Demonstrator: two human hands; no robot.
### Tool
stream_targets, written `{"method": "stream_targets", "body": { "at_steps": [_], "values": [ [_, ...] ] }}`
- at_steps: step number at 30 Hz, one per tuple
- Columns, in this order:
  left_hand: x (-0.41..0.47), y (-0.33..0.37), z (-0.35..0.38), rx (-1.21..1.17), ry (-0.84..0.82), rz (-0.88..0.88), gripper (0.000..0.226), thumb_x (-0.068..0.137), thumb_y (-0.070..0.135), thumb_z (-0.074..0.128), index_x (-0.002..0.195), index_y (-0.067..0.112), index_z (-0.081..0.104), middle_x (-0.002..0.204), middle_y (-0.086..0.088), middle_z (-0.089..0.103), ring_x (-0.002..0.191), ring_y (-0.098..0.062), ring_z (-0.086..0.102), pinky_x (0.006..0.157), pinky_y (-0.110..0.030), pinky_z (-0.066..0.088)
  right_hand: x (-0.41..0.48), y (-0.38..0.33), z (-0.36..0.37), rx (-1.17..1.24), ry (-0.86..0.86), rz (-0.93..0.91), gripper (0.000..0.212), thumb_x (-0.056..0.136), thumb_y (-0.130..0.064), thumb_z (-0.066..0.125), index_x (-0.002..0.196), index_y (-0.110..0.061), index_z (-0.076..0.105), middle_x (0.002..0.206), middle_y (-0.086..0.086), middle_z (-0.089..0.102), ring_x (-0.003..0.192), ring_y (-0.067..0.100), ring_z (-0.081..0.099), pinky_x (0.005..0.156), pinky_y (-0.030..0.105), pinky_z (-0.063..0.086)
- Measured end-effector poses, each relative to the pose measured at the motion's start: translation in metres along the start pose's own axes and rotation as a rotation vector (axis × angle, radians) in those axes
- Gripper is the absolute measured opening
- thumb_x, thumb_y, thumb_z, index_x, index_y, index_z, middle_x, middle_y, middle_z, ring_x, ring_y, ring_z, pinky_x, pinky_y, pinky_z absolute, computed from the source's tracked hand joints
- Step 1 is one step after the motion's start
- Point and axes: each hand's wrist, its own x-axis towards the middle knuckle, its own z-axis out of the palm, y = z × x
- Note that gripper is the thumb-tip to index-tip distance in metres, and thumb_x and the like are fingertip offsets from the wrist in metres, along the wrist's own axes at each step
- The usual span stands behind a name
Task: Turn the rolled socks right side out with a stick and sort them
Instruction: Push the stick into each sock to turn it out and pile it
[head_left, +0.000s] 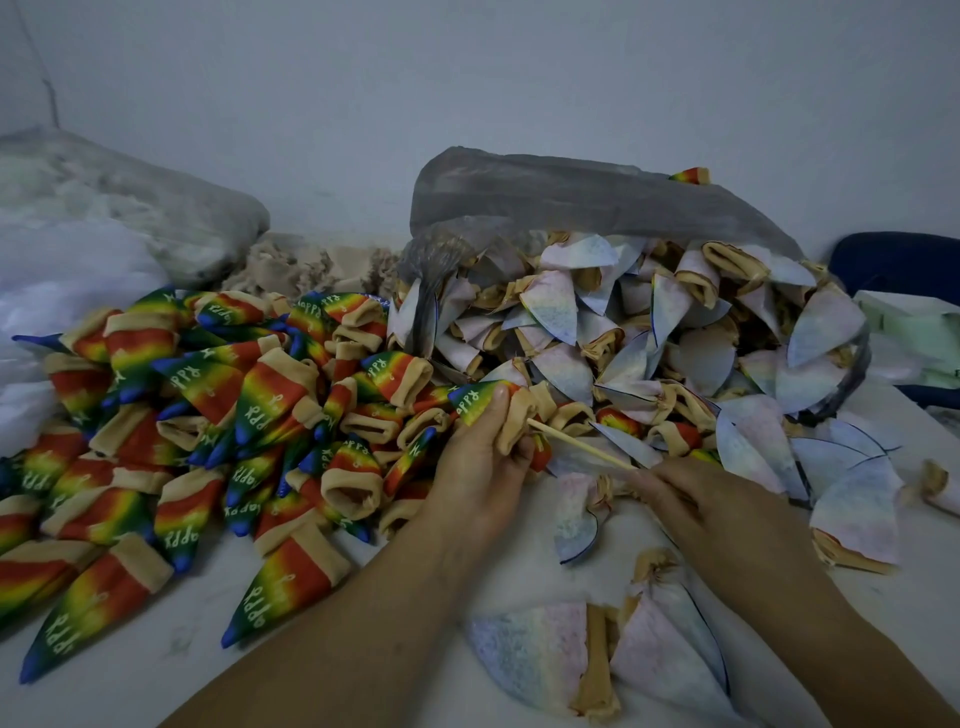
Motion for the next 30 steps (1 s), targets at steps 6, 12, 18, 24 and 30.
{"method": "stream_targets", "body": {
  "at_steps": [6, 12, 18, 24, 30],
  "values": [
    [-0.004, -0.004, 0.004, 0.081, -0.045, 0.028, 0.018, 0.090, 0.025, 0.061, 0.085, 0.008, 0.062, 0.067, -0.001, 0.058, 0.059, -0.007, 0.054, 0.057, -0.018, 0.046, -0.001, -0.001, -0.002, -0.011, 0.022, 0.023, 0.038, 0.088, -0.050, 0.040, 0.078, -0.022, 0.064, 0.066, -0.005, 0.058, 0.059, 0.012, 0.055, 0.053, 0.035, 0.047],
    [-0.015, -0.012, 0.010, 0.226, -0.140, 0.041, 0.020, 0.092, 0.022, 0.063, 0.092, 0.003, 0.066, 0.083, -0.012, 0.067, 0.077, -0.023, 0.067, 0.074, -0.034, 0.057, 0.000, 0.000, 0.007, -0.036, 0.099, -0.023, 0.025, 0.093, -0.032, 0.048, 0.079, -0.016, 0.061, 0.061, -0.006, 0.052, 0.053, 0.017, 0.054, 0.046, 0.036, 0.045],
    [-0.021, -0.022, 0.014, 0.394, -0.107, 0.049, 0.018, 0.094, 0.023, 0.063, 0.097, 0.007, 0.071, 0.110, -0.025, 0.069, 0.103, -0.037, 0.067, 0.090, -0.043, 0.057, 0.003, -0.002, 0.029, 0.062, 0.204, -0.085, 0.036, 0.095, -0.012, 0.041, 0.081, 0.013, 0.063, 0.070, 0.019, 0.059, 0.055, 0.020, 0.050, 0.047, 0.040, 0.050],
    [-0.020, -0.023, 0.013, 0.421, -0.057, 0.098, 0.024, 0.087, 0.032, 0.071, 0.089, 0.009, 0.075, 0.094, -0.016, 0.074, 0.091, -0.031, 0.072, 0.073, -0.038, 0.058, 0.002, -0.018, 0.003, -0.080, 0.184, -0.081, 0.014, 0.087, -0.024, 0.057, 0.081, -0.012, 0.060, 0.061, -0.005, 0.051, 0.044, 0.013, 0.044, 0.039, 0.015, 0.021],
    [-0.021, -0.024, 0.015, 0.271, -0.073, 0.077, 0.038, 0.080, 0.038, 0.070, 0.092, 0.003, 0.075, 0.091, -0.017, 0.073, 0.085, -0.030, 0.071, 0.079, -0.041, 0.058, -0.004, -0.017, 0.005, 0.103, 0.107, 0.083, 0.045, 0.086, -0.056, 0.023, 0.088, -0.026, 0.057, 0.065, -0.008, 0.056, 0.059, 0.010, 0.053, 0.050, 0.031, 0.042]
  ]
}}
